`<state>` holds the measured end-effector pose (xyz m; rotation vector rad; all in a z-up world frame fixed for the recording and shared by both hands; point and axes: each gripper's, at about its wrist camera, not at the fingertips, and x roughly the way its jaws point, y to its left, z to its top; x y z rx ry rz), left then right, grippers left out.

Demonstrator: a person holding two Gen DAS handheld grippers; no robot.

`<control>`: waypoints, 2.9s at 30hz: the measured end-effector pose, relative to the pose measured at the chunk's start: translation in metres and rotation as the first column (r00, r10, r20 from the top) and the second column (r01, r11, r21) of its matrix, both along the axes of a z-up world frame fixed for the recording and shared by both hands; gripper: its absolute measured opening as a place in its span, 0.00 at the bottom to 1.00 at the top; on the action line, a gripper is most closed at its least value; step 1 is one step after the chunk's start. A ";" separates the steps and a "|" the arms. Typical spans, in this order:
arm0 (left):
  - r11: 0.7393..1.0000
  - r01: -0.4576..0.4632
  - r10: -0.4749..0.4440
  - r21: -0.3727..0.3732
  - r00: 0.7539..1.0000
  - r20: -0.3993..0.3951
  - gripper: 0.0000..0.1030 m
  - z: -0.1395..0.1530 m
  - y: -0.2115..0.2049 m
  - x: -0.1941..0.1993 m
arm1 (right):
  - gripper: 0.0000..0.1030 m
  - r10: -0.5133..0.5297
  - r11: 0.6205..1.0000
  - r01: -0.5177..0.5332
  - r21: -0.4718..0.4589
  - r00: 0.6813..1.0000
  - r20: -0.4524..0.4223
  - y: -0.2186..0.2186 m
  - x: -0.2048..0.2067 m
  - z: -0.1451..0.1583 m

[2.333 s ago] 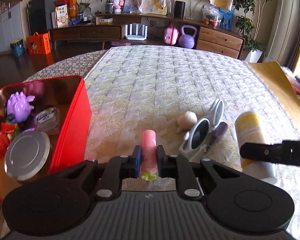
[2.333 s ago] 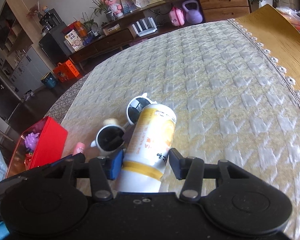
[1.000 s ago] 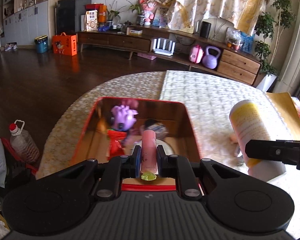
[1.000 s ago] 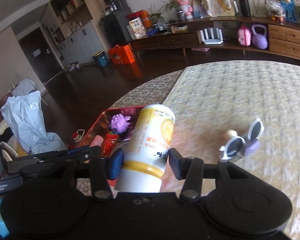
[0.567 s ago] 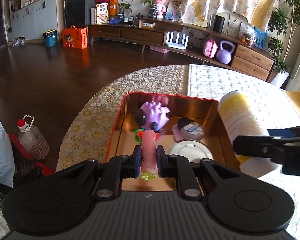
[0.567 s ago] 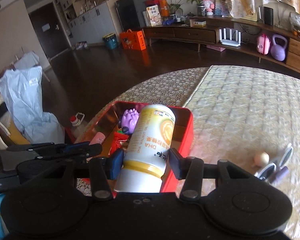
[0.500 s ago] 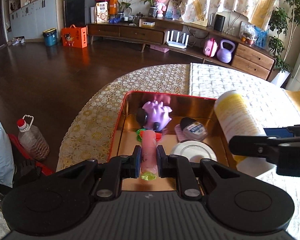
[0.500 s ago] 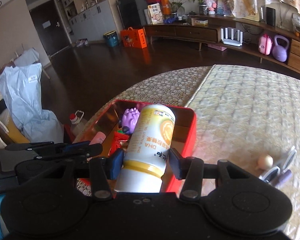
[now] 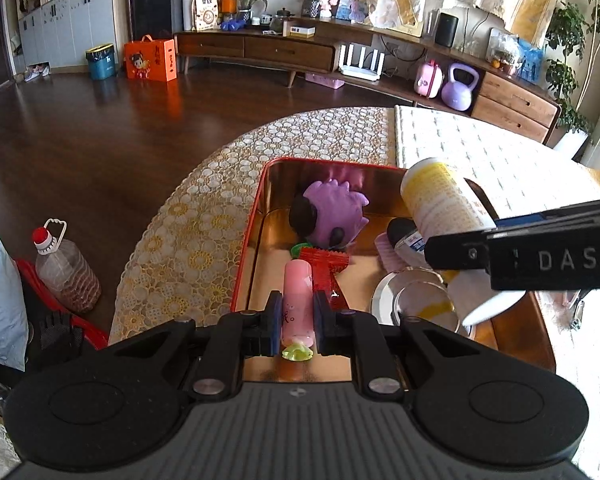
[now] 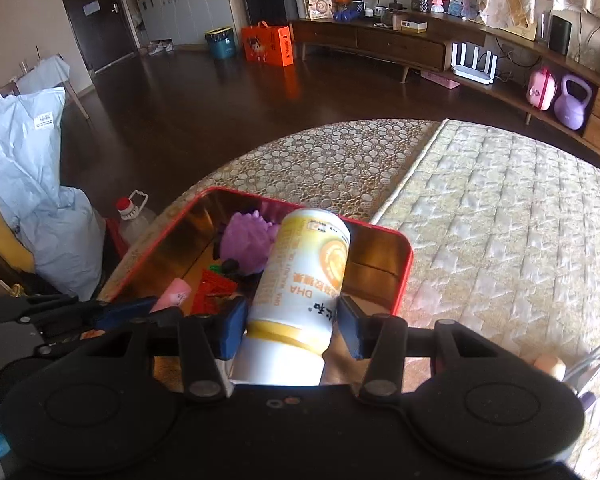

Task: Organize rigid objects
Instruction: 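Carry the lip balm with the left tool while the right tool carries the DHA bottle to the box, then open the left tool to drop the lip balm while the right tool releases the DHA bottle in the box, then withdraw both tools from the red box toward the white sunglasses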

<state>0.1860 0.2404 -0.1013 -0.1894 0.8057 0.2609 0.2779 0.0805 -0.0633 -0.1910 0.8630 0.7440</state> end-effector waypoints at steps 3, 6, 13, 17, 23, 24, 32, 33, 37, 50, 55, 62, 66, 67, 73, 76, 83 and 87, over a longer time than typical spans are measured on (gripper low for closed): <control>1.000 0.011 -0.011 0.019 1.000 -0.001 0.15 -0.002 -0.003 0.002 | 0.47 -0.004 1.000 0.004 -0.016 1.000 -0.002 -0.001 0.003 -0.002; 0.999 0.023 -0.023 0.022 1.000 -0.003 0.15 -0.003 -0.004 0.003 | 0.47 -0.013 1.000 0.012 -0.028 1.000 -0.010 -0.003 0.006 -0.005; 0.998 0.049 -0.048 0.044 0.998 -0.031 0.15 -0.006 -0.012 0.009 | 0.47 -0.014 0.999 0.014 -0.034 1.000 -0.003 -0.007 0.005 -0.006; 0.997 0.060 -0.057 0.056 0.997 -0.051 0.15 -0.007 -0.013 0.011 | 0.47 -0.019 0.999 0.019 -0.029 1.000 -0.004 -0.008 0.003 -0.005; 0.996 0.065 -0.060 0.055 0.995 -0.083 0.15 -0.005 -0.014 0.015 | 0.48 -0.016 1.000 0.016 -0.014 1.000 0.009 -0.013 -0.001 0.002; 0.997 0.061 -0.056 0.049 0.995 -0.087 0.15 -0.005 -0.014 0.015 | 0.48 -0.016 1.000 0.017 -0.008 1.000 0.009 -0.015 -0.002 0.004; 0.998 0.046 -0.041 0.049 0.994 -0.104 0.28 0.000 -0.018 0.011 | 0.55 -0.005 0.998 0.005 0.057 1.000 0.005 -0.035 -0.015 0.019; 0.997 0.047 -0.041 0.055 0.994 -0.102 0.29 0.001 -0.020 0.010 | 0.56 -0.003 0.998 0.003 0.060 1.000 0.004 -0.037 -0.016 0.020; 0.996 0.052 -0.044 0.076 0.994 -0.096 0.30 0.008 -0.024 0.005 | 0.57 0.004 0.997 -0.004 0.082 1.000 0.004 -0.046 -0.025 0.025; 0.994 0.054 -0.053 0.096 0.998 -0.015 0.68 0.037 -0.042 -0.021 | 0.62 -0.004 0.984 0.004 0.177 1.000 -0.004 -0.092 -0.055 0.040; 0.993 0.071 -0.073 0.090 0.997 0.015 0.68 0.050 -0.053 -0.031 | 0.69 -0.015 0.975 0.015 0.222 1.000 0.001 -0.117 -0.071 0.047; 0.992 0.109 -0.112 0.060 0.993 0.044 0.70 0.061 -0.075 -0.044 | 0.80 -0.060 0.966 0.057 0.254 0.998 0.003 -0.155 -0.089 0.047; 0.990 0.141 -0.143 0.029 0.988 0.063 0.75 0.064 -0.092 -0.049 | 0.81 -0.096 0.964 0.092 0.247 0.995 0.003 -0.178 -0.095 0.042; 0.988 0.152 -0.153 0.027 0.986 0.064 0.75 0.064 -0.097 -0.049 | 0.81 -0.106 0.963 0.103 0.248 0.994 0.002 -0.184 -0.096 0.041; 0.979 0.203 -0.203 0.008 0.976 0.076 0.76 0.063 -0.127 -0.050 | 0.86 -0.154 0.954 0.148 0.261 0.988 0.004 -0.218 -0.100 0.034; 0.976 0.218 -0.217 0.000 0.972 0.088 0.82 0.062 -0.140 -0.049 | 0.93 -0.173 0.952 0.163 0.261 0.985 0.015 -0.233 -0.101 0.030; 0.970 0.243 -0.239 -0.028 0.965 0.106 0.82 0.054 -0.164 -0.041 | 0.95 -0.203 0.958 0.181 0.223 0.976 0.079 -0.255 -0.095 0.019; 0.968 0.247 -0.240 -0.052 0.964 0.111 0.82 0.050 -0.174 -0.031 | 0.95 -0.195 0.967 0.173 0.185 0.975 0.107 -0.261 -0.087 0.008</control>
